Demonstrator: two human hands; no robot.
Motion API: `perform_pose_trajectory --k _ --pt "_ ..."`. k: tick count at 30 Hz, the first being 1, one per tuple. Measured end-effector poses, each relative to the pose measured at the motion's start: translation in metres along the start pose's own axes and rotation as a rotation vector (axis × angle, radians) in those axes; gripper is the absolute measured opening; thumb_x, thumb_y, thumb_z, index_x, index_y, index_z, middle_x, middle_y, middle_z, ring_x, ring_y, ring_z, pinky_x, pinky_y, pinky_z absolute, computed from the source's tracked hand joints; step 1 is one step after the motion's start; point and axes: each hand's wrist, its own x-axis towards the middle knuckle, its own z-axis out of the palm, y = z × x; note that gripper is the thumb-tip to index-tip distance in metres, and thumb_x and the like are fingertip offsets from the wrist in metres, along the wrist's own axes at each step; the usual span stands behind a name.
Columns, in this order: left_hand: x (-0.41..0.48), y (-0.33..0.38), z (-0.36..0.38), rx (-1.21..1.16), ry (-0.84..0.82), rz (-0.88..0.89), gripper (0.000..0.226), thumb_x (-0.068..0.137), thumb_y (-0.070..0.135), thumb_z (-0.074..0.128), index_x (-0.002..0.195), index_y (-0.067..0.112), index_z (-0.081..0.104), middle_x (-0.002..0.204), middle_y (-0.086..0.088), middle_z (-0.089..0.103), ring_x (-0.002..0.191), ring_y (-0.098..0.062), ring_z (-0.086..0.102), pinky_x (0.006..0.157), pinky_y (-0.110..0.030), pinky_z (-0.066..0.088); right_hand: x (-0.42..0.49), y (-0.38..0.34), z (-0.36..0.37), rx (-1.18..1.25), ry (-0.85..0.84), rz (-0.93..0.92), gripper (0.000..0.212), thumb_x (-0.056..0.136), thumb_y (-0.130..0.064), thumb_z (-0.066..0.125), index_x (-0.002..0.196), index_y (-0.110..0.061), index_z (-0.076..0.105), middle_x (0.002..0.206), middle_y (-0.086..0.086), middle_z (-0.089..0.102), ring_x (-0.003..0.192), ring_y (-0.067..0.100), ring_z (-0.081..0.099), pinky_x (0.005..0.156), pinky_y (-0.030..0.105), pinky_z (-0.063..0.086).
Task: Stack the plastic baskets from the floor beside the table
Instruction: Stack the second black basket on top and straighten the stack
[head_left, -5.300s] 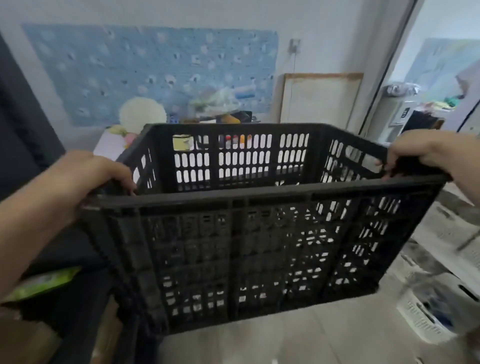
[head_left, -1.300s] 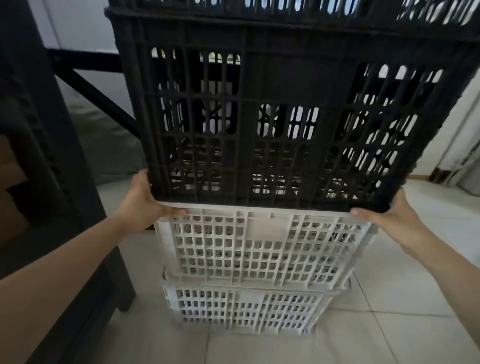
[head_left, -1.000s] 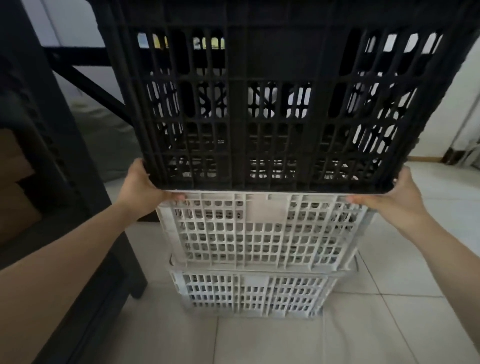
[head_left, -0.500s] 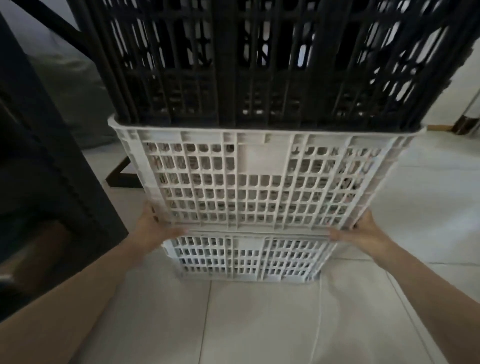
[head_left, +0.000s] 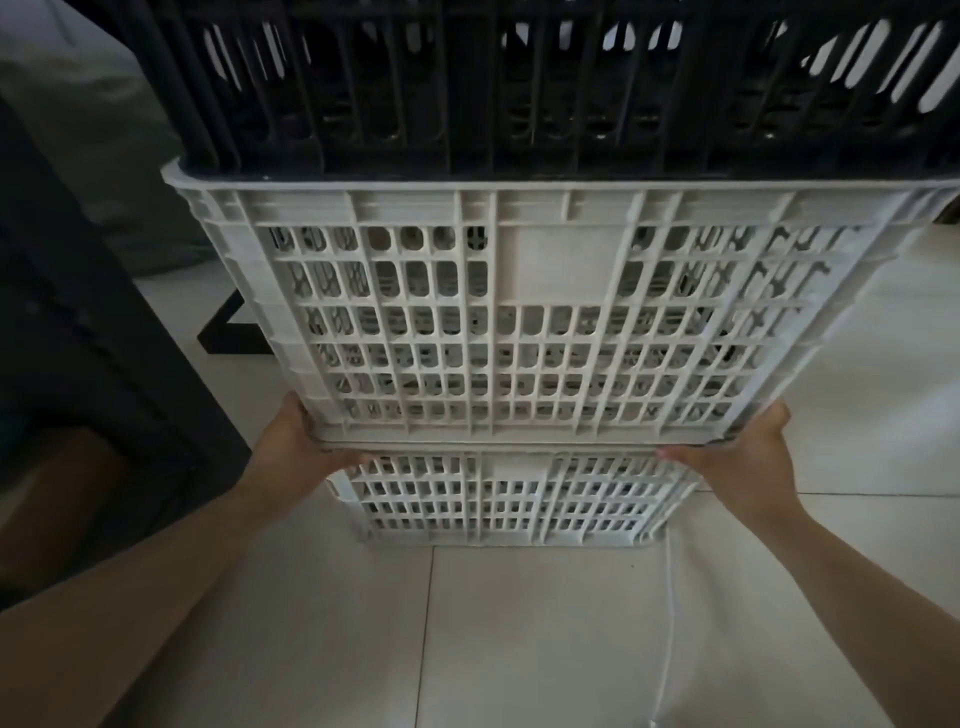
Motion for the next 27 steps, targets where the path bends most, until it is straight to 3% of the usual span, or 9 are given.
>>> perform_pose_trajectory --k 5,8,11,14,17,19,21,23,27 --pt "0.009 -0.003 -0.012 0.048 -0.013 -0.019 0.083 0.059 0.017 0.088 0.128 0.012 0.041 0.114 0.008 0.053 0.103 -0.011 0.049 0.086 -0.025 0.045 -0.007 -0.002 -0.005 -0.071 0.050 -0.060 0.091 0.037 -0.055 0.086 0.098 -0.018 0.029 0.100 0.004 0.058 0.095 0.031 0.061 0.070 0.037 0.047" --pt "0.007 -0.010 -0.009 0.041 0.064 -0.041 0.065 0.058 0.018 0.088 0.107 0.014 0.046 0.094 0.013 0.053 0.096 -0.013 0.052 0.067 -0.014 0.042 -0.006 0.008 -0.006 -0.122 0.070 -0.095 0.109 0.017 -0.095 0.051 0.094 -0.020 0.033 0.095 0.006 0.063 0.082 0.028 0.062 0.061 0.035 0.048" --pt "0.002 -0.014 -0.005 0.047 0.145 -0.041 0.055 0.061 0.020 0.086 0.096 0.010 0.046 0.084 0.012 0.051 0.090 -0.015 0.052 0.063 -0.018 0.042 -0.003 0.001 -0.006 -0.175 0.066 -0.129 0.115 0.011 -0.102 0.032 0.090 -0.018 0.029 0.070 -0.003 0.053 0.058 0.016 0.050 0.047 0.025 0.031" --pt "-0.002 -0.006 -0.004 -0.011 0.136 -0.012 0.074 0.068 0.014 0.082 0.129 0.011 0.040 0.108 0.016 0.051 0.104 -0.009 0.048 0.087 -0.023 0.045 0.005 -0.001 0.001 -0.077 0.027 -0.136 0.106 0.020 -0.086 0.061 0.098 -0.019 0.031 0.089 0.002 0.058 0.078 0.021 0.060 0.063 0.036 0.050" --pt "0.005 0.002 -0.003 -0.024 0.050 0.003 0.056 0.070 0.004 0.078 0.116 0.016 0.049 0.098 0.015 0.052 0.094 -0.006 0.054 0.071 -0.001 0.043 0.016 0.008 0.004 0.069 -0.071 -0.137 0.115 0.020 -0.069 0.079 0.114 -0.024 0.031 0.120 0.005 0.051 0.109 0.022 0.056 0.093 0.047 0.051" --pt "0.014 0.008 -0.006 -0.044 -0.035 -0.014 0.052 0.068 -0.005 0.077 0.101 0.023 0.048 0.091 0.021 0.047 0.082 0.002 0.051 0.075 -0.002 0.046 0.022 0.011 0.005 0.117 -0.104 -0.130 0.126 0.016 -0.072 0.079 0.120 -0.023 0.027 0.121 0.000 0.048 0.112 0.020 0.054 0.093 0.037 0.052" --pt "0.023 0.011 -0.010 -0.076 -0.132 -0.042 0.069 0.061 -0.004 0.081 0.116 0.019 0.046 0.095 0.022 0.050 0.088 0.003 0.052 0.096 -0.023 0.046 0.027 0.013 0.008 0.145 -0.092 -0.135 0.123 0.013 -0.073 0.078 0.114 -0.024 0.026 0.123 0.001 0.047 0.113 0.020 0.054 0.079 0.011 0.053" --pt "0.028 0.008 -0.014 -0.102 -0.152 -0.071 0.081 0.049 0.002 0.084 0.120 0.016 0.047 0.096 0.021 0.053 0.090 0.002 0.053 0.098 -0.030 0.043 0.030 0.012 0.010 0.202 -0.087 -0.152 0.115 0.018 -0.065 0.083 0.113 -0.033 0.026 0.131 0.002 0.046 0.115 0.017 0.054 0.077 0.003 0.049" --pt "0.027 0.000 -0.011 -0.097 -0.065 -0.043 0.090 0.060 -0.005 0.082 0.136 0.009 0.036 0.102 0.021 0.051 0.109 -0.009 0.048 0.088 -0.013 0.048 0.033 0.013 0.008 0.240 -0.117 -0.177 0.127 0.032 -0.032 0.087 0.141 -0.024 0.022 0.125 -0.010 0.054 0.113 0.007 0.054 0.097 0.032 0.041"
